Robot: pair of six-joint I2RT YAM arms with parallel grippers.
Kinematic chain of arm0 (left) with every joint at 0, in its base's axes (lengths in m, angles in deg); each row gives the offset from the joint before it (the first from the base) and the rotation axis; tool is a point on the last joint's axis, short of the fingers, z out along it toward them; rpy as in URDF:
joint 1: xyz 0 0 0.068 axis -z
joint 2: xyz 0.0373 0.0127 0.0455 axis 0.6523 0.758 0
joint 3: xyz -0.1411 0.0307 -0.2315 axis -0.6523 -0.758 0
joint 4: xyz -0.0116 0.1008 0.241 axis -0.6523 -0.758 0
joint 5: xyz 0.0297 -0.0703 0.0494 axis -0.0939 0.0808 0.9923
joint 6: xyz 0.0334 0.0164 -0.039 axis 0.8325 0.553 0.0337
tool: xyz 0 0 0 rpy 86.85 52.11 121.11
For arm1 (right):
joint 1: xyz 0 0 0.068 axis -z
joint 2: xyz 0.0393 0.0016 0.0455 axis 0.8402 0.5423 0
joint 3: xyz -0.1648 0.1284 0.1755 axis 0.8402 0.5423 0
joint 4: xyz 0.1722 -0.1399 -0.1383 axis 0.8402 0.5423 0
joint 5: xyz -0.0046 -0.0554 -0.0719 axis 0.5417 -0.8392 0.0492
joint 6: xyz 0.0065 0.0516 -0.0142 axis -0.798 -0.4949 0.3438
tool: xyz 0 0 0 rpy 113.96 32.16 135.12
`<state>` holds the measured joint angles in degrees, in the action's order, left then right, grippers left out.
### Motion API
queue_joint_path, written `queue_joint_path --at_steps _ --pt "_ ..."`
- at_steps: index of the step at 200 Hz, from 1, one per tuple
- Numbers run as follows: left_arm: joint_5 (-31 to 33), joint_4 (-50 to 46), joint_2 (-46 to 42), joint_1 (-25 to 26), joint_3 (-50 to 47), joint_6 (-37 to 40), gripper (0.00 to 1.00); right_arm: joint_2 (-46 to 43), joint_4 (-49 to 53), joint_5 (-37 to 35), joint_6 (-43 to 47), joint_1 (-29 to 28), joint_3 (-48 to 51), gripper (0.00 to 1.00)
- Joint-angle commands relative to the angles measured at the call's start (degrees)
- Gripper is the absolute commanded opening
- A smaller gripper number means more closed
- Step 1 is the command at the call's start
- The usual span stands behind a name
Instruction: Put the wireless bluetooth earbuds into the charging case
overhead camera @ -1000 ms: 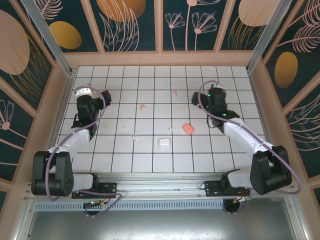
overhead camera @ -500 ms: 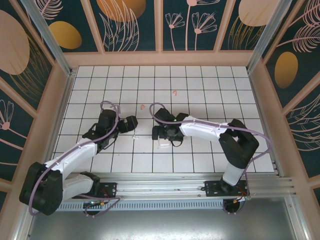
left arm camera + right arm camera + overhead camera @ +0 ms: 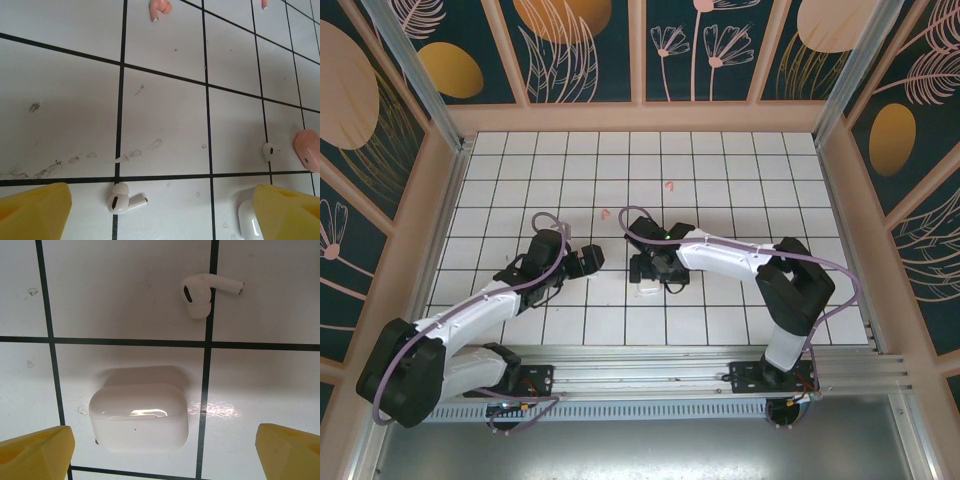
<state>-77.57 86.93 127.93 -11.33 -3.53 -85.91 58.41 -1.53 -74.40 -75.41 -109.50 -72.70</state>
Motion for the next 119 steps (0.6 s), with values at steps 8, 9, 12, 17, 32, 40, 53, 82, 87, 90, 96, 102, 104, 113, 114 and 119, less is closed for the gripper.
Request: queue_joint_path --at_steps 8,9,12,17,32,40,53,82,87,90,96,102,104,113,114,119 --pt "-1.98 0.56 -1.16 0.41 -0.87 -0.51 0.90 0.58 -0.38 1.63 -0.83 -0.52 -0.08 0.93" --pt "-1.98 0.54 -1.22 0.41 -0.96 -0.48 0.89 0.70 -0.44 1.63 -0.84 -0.55 -0.16 0.93" --pt "-2.06 0.52 -1.39 0.43 -1.02 -0.33 0.89 1.03 -0.45 1.63 -0.86 -0.63 -0.35 0.93" --pt "-1.94 0.32 -1.66 0.41 -1.12 -0.15 0.89 1.55 -0.42 1.63 -0.78 -0.81 -0.83 0.93" --pt "-1.86 0.16 -2.16 0.41 -1.49 0.16 0.88 3.21 0.01 1.71 -0.39 -1.27 -2.20 0.93" --pt "-2.04 0.26 -2.21 0.42 -1.53 0.21 0.87 4.14 0.38 1.72 -0.18 -1.52 -2.76 0.93" --pt "-2.83 0.58 -2.01 0.41 -1.83 0.25 0.87 5.60 0.89 1.72 0.17 -1.72 -3.38 0.93" --pt "-4.14 1.47 -1.42 0.41 -2.53 0.32 0.85 7.39 1.20 1.51 0.57 -1.74 -3.20 0.89" --pt "-4.27 1.65 -1.46 0.39 -2.56 0.38 0.85 7.52 1.10 1.46 0.54 -1.72 -3.15 0.88" --pt "-4.37 1.74 -1.46 0.41 -2.62 0.42 0.85 7.62 1.06 1.39 0.55 -1.76 -3.06 0.87" --pt "-4.48 1.86 -1.54 0.42 -2.73 0.58 0.85 7.61 0.98 1.33 0.51 -1.73 -2.97 0.85" --pt "-4.51 1.99 -1.70 0.41 -2.78 0.70 0.85 7.67 0.79 1.26 0.46 -1.72 -2.83 0.84" --pt "-4.53 2.01 -1.72 0.39 -2.80 0.80 0.85 7.68 0.73 1.21 0.46 -1.74 -2.75 0.83" --pt "-4.40 2.10 -2.02 0.41 -2.85 0.95 0.85 7.68 0.42 1.12 0.51 -1.80 -2.67 0.81" --pt "-4.34 2.10 -2.05 0.41 -2.87 0.95 0.85 7.64 0.41 1.07 0.53 -1.80 -2.64 0.81" --pt "-4.37 2.25 -2.19 0.41 -2.89 1.09 0.85 7.61 0.25 1.11 0.58 -1.60 -2.61 0.79"
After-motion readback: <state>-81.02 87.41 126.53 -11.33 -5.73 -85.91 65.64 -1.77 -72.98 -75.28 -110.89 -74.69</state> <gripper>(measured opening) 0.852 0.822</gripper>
